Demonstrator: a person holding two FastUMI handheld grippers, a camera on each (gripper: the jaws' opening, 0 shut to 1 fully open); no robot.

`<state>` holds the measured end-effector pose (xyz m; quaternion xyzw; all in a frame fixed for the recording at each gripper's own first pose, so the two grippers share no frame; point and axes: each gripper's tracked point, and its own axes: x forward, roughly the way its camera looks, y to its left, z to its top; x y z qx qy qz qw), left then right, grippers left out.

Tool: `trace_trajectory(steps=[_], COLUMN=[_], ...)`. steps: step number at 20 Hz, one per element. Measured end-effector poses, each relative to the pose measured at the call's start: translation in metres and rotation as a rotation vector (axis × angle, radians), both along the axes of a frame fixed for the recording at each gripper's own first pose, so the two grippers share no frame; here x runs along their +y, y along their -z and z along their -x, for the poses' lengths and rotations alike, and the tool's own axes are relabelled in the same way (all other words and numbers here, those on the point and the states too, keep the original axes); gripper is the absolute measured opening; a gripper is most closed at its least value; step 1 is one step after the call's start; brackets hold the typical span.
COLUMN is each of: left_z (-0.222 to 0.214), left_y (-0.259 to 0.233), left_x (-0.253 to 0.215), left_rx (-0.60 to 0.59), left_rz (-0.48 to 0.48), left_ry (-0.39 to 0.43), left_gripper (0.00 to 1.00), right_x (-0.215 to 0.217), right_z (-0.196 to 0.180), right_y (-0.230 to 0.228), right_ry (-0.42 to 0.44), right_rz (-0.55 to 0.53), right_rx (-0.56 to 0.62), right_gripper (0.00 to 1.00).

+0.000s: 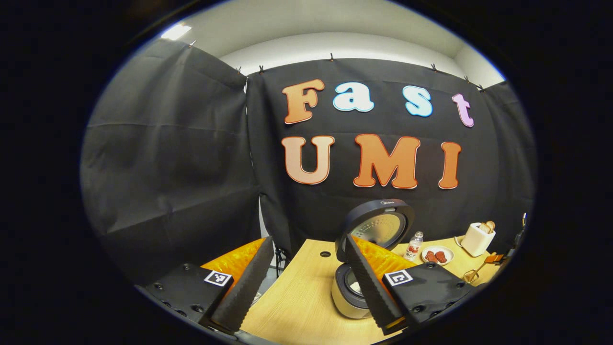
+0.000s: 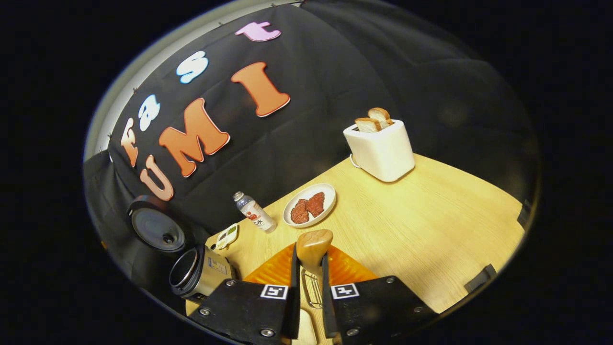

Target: Close the left gripper, press the button to open the rice cooker; take a wooden spoon from the chopstick holder with the right hand, scoop a spoonful of rice and pour it into the rice cooker, then put the wooden spoon back into the chopstick holder.

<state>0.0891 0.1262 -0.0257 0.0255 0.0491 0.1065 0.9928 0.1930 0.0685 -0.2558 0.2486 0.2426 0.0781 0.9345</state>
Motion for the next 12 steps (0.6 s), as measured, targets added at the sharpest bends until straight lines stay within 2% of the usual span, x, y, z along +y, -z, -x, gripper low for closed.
trace_trajectory(steps=[2,5,6,9,11,12], left_z=[-0.001,-0.003,-0.004,-0.007,-0.011,-0.015], left_y=[-0.001,0.0,0.0,-0.006,-0.012,-0.016], left_x=[-0.01,-0.026,-0.028,-0.037,-0.045,-0.05], left_rx=[0.003,0.015,0.018,0.008,0.0,-0.003], left_rz=[-0.013,-0.008,-0.001,0.02,0.024,0.025], left_ry=[0.008,0.041,0.047,0.049,0.053,0.062], left_gripper=[0.98,0.98,0.99,1.0,0.98,0.99], right_x=[-0.016,-0.038,-0.042,-0.06,-0.07,-0.071], right_z=[-0.001,-0.002,-0.002,-0.006,-0.006,-0.006], right_y=[0.005,0.004,-0.003,-0.029,-0.055,-0.073], right_ry=[0.033,0.053,0.06,0.089,0.101,0.1], right_rz=[0.027,0.099,0.116,0.165,0.224,0.25], right_rx=[0.005,0.013,0.007,-0.011,-0.037,-0.062], right_gripper=[0.25,0.45,0.5,0.76,0.89,0.93])
